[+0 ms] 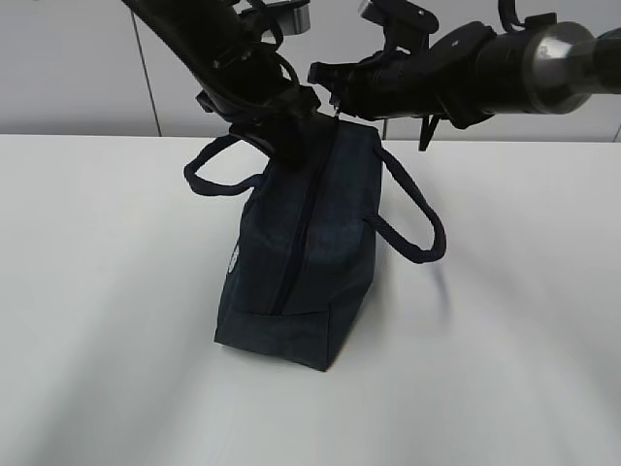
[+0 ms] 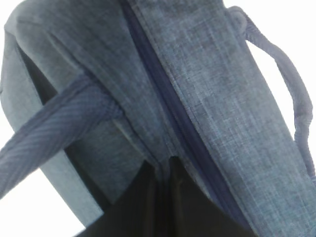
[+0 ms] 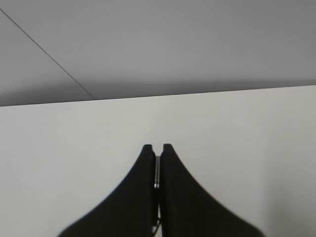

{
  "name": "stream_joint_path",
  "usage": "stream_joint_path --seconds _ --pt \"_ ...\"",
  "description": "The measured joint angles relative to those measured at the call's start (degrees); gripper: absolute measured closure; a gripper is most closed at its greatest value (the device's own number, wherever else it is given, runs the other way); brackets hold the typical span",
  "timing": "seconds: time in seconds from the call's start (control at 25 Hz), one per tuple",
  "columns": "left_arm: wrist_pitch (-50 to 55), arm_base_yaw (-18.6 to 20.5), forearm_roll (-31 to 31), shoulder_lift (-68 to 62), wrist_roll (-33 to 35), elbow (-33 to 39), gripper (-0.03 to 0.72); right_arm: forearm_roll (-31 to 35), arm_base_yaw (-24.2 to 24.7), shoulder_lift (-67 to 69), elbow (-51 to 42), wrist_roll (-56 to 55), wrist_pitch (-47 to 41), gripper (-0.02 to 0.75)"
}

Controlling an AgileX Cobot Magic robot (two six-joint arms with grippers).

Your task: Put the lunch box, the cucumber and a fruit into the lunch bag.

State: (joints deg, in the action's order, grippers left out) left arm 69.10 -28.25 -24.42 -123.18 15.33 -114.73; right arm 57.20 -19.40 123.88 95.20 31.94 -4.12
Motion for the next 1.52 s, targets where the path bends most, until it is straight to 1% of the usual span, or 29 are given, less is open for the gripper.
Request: stream_joint_path --seconds 0.24,0.44,0.76,0.92,1.2,1.52 --pt "-1.0 -1.0 -0.2 0.0 0.3 0.0 0.696 0.6 1.1 0.0 0.0 0.0 -1.9 0.738" --pt "-1.1 -1.2 -3.0 0.0 0.8 0.0 0.696 0.6 1.4 0.0 0.7 1.0 -3.2 0.738" --pt "-1.2 -1.2 -5.1 0.5 0.8 0.0 0.696 0.6 1.6 0.0 2.4 2.2 -4.3 0.738" --pt "-1.3 -1.2 -5.3 0.5 0.8 0.0 0.696 0.6 1.7 0.8 2.8 2.8 -4.9 0.738" --pt "-1.3 -2.7 -4.9 0.5 0.8 0.0 0.696 0.6 2.3 2.1 2.9 2.9 -6.0 0.738" --pt "-1.4 -3.5 -4.5 0.5 0.9 0.0 0.696 0.6 3.4 2.4 2.9 3.4 -8.0 0.738"
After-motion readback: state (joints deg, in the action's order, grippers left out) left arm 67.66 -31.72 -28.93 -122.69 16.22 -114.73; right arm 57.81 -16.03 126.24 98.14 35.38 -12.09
